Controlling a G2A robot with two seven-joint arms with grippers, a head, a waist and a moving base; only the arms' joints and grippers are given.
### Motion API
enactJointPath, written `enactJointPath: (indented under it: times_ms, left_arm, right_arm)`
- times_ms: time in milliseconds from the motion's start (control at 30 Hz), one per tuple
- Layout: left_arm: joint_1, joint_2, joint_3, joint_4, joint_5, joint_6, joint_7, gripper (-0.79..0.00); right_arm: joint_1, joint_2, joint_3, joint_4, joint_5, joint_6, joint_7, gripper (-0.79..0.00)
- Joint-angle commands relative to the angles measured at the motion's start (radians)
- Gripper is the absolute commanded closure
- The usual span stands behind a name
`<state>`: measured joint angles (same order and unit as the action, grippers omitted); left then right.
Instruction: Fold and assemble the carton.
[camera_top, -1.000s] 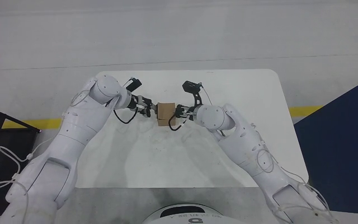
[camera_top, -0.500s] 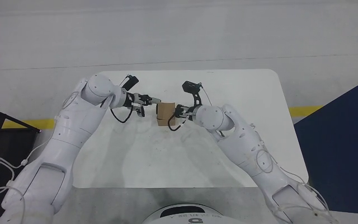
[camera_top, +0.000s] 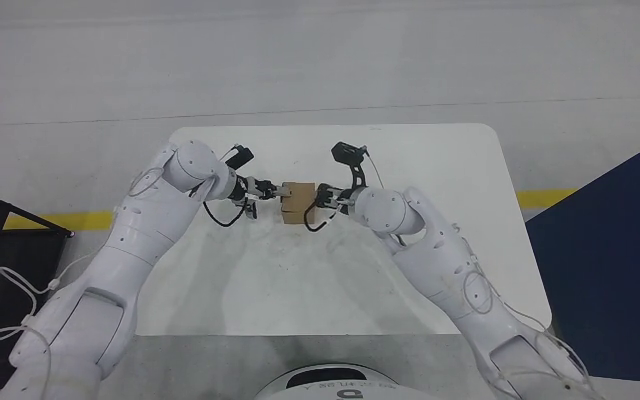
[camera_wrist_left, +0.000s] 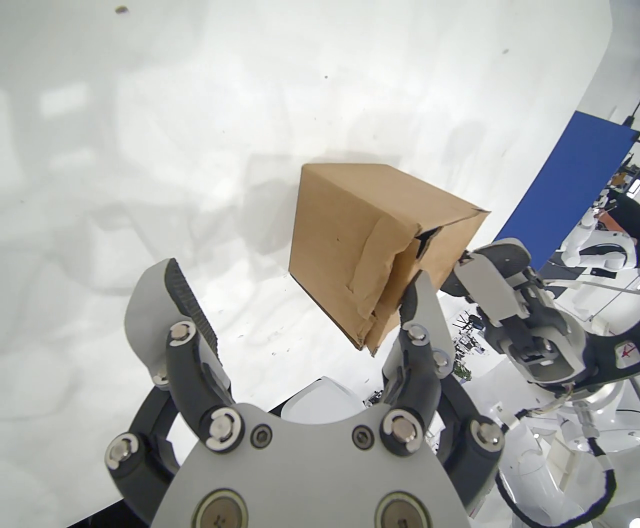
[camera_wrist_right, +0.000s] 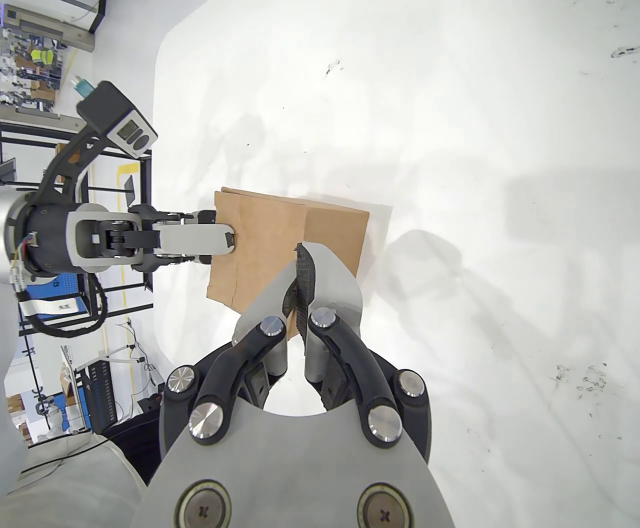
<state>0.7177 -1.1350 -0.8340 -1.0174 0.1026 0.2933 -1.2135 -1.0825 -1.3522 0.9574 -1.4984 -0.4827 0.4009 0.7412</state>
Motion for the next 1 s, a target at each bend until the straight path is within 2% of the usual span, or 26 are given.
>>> enactJointPath:
  times_ms: [0,233,367,567,633,833,967]
  left_arm:
    - [0.000,-0.002,0.010,0.000,0.016,0.001,0.007,-0.785]
    - [-0.003,-0.012,0.034,0.002,0.046,0.001,0.041,-0.785]
    - [-0.003,-0.015,0.018,-0.003,0.001,-0.025,0.050,-0.785]
    - [0.027,0.001,-0.057,-0.019,-0.097,-0.076,0.033,-0.785]
    - [0.052,0.014,-0.108,-0.022,-0.150,-0.097,0.037,-0.785]
    - [0.159,0.044,-0.261,-0.028,-0.357,-0.157,0.051,-0.785]
    - [0.215,0.051,-0.301,-0.037,-0.426,-0.185,0.057,-0.785]
  right_arm:
    - [-0.008,0.003,0.011,-0.016,-0.004,0.003,0.001,0.000]
    - [-0.040,0.012,0.039,-0.068,-0.019,0.019,-0.007,0.000]
    - [-0.062,0.017,0.053,-0.115,-0.029,0.029,-0.010,0.000]
    - [-0.112,0.023,0.074,-0.230,-0.044,0.052,-0.040,0.000]
    - [-0.129,0.024,0.066,-0.263,-0.062,0.056,-0.053,0.000]
    - [-0.136,0.021,0.034,-0.261,-0.079,0.069,-0.060,0.000]
    - [-0.128,0.014,0.000,-0.237,-0.082,0.065,-0.075,0.000]
